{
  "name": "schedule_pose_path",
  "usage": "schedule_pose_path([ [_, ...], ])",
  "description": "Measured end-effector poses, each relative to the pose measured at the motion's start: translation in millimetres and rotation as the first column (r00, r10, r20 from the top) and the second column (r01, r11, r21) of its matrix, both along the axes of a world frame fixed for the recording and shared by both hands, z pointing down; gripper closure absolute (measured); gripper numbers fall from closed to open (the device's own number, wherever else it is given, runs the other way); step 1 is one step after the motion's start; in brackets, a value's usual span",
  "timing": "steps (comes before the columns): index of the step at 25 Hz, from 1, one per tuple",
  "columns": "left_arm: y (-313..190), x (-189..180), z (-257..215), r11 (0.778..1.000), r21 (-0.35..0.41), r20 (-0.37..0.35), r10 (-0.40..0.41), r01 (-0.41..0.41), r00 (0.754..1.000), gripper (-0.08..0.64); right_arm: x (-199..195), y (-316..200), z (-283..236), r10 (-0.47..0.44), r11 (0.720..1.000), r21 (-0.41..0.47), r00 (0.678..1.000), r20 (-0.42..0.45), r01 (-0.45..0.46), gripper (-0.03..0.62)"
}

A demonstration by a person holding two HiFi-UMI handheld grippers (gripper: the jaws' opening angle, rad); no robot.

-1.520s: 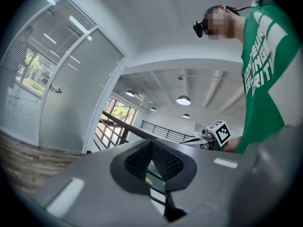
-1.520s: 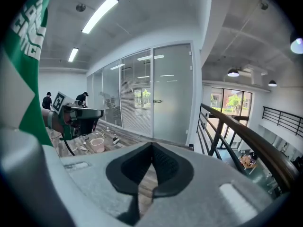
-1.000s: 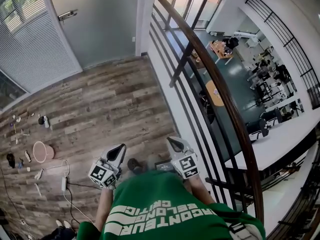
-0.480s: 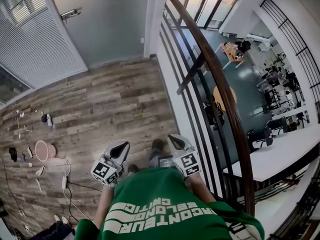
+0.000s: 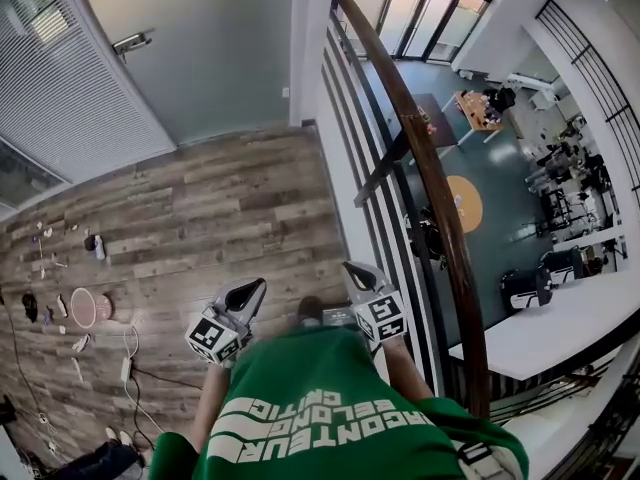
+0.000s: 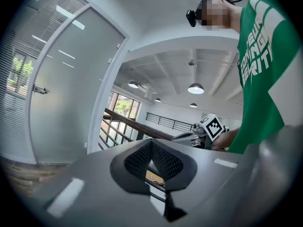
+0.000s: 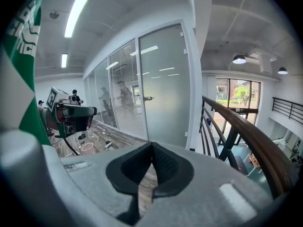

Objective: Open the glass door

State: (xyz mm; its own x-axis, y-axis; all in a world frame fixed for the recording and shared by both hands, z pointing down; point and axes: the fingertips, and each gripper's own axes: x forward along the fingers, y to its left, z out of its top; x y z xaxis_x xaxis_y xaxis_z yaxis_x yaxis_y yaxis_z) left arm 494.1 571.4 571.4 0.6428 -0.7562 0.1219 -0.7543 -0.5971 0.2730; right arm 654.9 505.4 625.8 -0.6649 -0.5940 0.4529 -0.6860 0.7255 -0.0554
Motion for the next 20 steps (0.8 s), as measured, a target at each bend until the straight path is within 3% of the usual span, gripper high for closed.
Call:
schedule_pose_path([
  [8,-46.5,18.9,-8.3,1.0,0.001,-0.005,-0.008,0.008,1.0,0.546,10.2,-63.1,-4.5,-0.04,0.999,0.012,0.999,0.002,0.039,0.6],
  [14,-84.4,-5.6,3.4,0.999,-0.008,-0.024,-0.049,0.049,0.998,0.546,-12.1,-94.0,1.4,-0.079,0.997,0.01,0.997,-0.01,0.079,0.6],
  [20,-145.1,-26.7,7.0,1.0,0.014,-0.04,-0.014,0.014,0.999,0.546,-33.7,-141.8,4.8,-0.059,0.998,0.008,0.998,-0.021,0.059,0.6],
])
